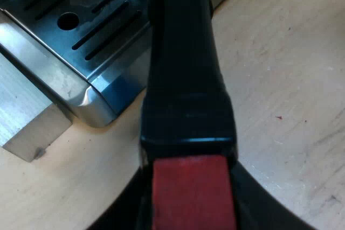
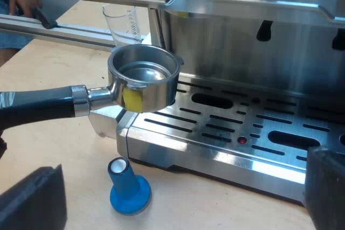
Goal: Put the handle in the coffee machine
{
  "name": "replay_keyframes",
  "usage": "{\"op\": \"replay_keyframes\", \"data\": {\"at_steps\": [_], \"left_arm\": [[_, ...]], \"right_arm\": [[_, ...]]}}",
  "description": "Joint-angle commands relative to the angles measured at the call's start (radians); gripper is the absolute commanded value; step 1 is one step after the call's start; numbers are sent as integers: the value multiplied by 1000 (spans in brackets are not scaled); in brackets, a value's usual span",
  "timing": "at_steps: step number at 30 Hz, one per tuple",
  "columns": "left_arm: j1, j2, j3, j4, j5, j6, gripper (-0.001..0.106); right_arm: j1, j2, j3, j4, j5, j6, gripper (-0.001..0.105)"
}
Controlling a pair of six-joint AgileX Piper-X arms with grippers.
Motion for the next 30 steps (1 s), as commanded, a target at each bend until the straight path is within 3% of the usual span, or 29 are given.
{"op": "replay_keyframes", "data": {"at_steps": [1, 10, 30], "left_arm": [[2, -10, -16, -35, 40, 4, 0], [2, -10, -16, -35, 40, 4, 0], [2, -10, -16, -35, 40, 4, 0]], "right_arm": [[2, 2, -3, -7, 8, -8, 90], [2, 103, -3, -126, 8, -80, 90], [-2, 280, -3, -385, 60, -109, 90]]}}
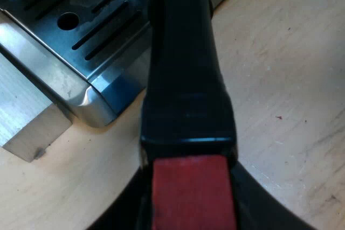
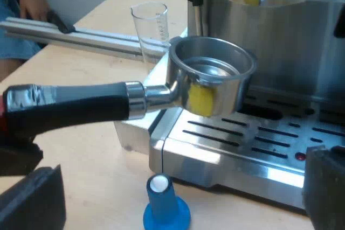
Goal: Put the handle in the coffee machine
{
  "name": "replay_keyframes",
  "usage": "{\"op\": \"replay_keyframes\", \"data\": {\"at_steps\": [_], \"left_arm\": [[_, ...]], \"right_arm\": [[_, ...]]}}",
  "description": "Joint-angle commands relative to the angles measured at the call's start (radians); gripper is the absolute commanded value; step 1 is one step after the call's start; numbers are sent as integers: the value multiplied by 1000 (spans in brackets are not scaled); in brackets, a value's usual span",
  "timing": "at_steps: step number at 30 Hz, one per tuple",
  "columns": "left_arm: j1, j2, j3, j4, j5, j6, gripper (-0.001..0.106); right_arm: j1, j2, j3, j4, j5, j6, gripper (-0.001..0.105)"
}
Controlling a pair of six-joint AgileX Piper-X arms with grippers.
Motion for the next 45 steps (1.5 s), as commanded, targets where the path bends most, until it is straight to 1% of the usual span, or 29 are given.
{"op": "replay_keyframes", "data": {"at_steps": [1, 5, 9, 14, 23, 30, 32, 35, 37, 38, 39, 41, 45], "left_arm": [[2, -10, -16, -35, 40, 4, 0], [2, -10, -16, -35, 40, 4, 0], [2, -10, -16, -35, 40, 4, 0], [2, -10, -16, -40, 40, 4, 0], [2, -10, -16, -26, 40, -2, 0], [2, -10, -16, -52, 43, -2, 0], [2, -4, -16, -85, 76, -2, 0], [2, 14, -16, -111, 83, -3, 0], [12, 33, -14, -118, 95, 21, 0], [23, 43, -14, -120, 122, 30, 0], [28, 49, -14, -121, 132, 31, 0], [54, 74, -14, -121, 184, 31, 0], [69, 106, -14, -149, 200, 45, 0]], "right_arm": [[-6, 18, -3, -36, 17, -17, 90], [-25, 37, -3, -64, 25, -19, 90], [-44, 64, -3, -138, 79, -19, 90], [-47, 98, -3, -199, 95, -30, 90], [-47, 118, -3, -210, 98, -34, 90], [-47, 118, -3, -210, 98, -34, 90], [-50, 118, -3, -212, 98, -34, 90], [-49, 118, -3, -226, 98, -30, 90], [-49, 118, -3, -246, 98, -32, 90], [-49, 118, -3, -253, 98, -35, 90], [-49, 118, -3, -254, 98, -35, 90], [-49, 118, -3, -255, 98, -34, 90], [-49, 136, -3, -268, 98, -49, 90]]}}
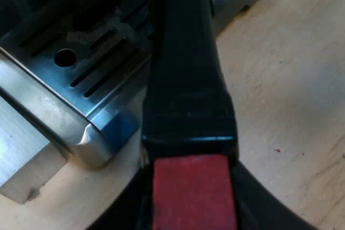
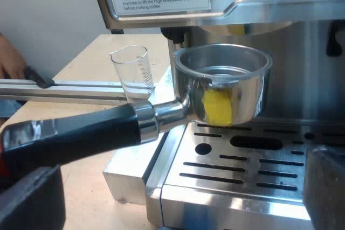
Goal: Put the handle in the coffee machine
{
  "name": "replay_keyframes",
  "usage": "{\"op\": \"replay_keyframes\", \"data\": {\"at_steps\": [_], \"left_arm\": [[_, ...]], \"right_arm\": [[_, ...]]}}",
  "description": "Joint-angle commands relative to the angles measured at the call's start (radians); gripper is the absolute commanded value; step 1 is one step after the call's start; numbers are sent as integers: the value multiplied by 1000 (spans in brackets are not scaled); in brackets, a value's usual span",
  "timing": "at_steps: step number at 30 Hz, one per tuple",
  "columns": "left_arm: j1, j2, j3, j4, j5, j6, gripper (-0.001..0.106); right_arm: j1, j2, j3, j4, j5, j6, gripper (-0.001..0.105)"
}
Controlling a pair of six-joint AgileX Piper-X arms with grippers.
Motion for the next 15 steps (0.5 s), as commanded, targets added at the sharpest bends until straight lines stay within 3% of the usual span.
{"op": "replay_keyframes", "data": {"at_steps": [1, 3, 8, 15], "left_arm": [[4, 9, -14, -58, 64, 10, 0], [4, 17, -14, -68, 77, 10, 0], [4, 19, -14, -71, 111, 29, 0], [48, 19, 19, -92, 187, 32, 0]], "right_arm": [[-5, 20, -3, -22, 7, -39, 90], [-5, 38, -3, -48, 7, -78, 86], [-5, 78, -3, -172, 66, -97, 70], [-5, 81, -3, -182, 99, -112, 69]]}}
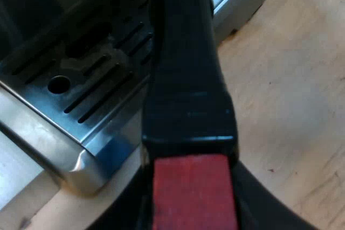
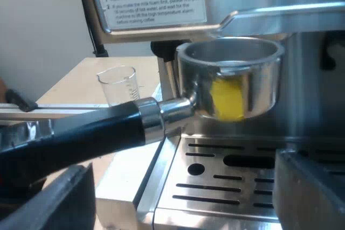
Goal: Put the handle in the coffee machine
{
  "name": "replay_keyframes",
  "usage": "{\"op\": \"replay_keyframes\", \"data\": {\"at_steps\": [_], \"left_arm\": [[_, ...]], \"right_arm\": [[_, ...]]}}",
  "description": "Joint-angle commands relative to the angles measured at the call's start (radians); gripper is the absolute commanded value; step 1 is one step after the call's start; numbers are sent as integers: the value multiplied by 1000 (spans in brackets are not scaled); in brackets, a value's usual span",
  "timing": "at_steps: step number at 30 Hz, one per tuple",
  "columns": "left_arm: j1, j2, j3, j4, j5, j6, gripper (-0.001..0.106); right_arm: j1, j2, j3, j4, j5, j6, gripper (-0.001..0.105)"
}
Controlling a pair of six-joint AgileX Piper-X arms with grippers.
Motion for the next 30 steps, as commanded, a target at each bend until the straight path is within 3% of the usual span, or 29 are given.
{"op": "replay_keyframes", "data": {"at_steps": [1, 4, 15, 30], "left_arm": [[6, -7, 16, -48, 91, 12, 0], [6, -7, 32, -48, 94, 25, 0], [9, 13, 40, -55, 97, 37, 0], [23, 111, 40, -56, 119, 193, 0]], "right_arm": [[-3, -2, -3, -8, 14, -39, 69], [-3, 0, -3, -8, 14, -68, 69], [-1, 23, 0, -8, 15, -68, 69], [-1, 81, 2, -58, 19, -68, 69]]}}
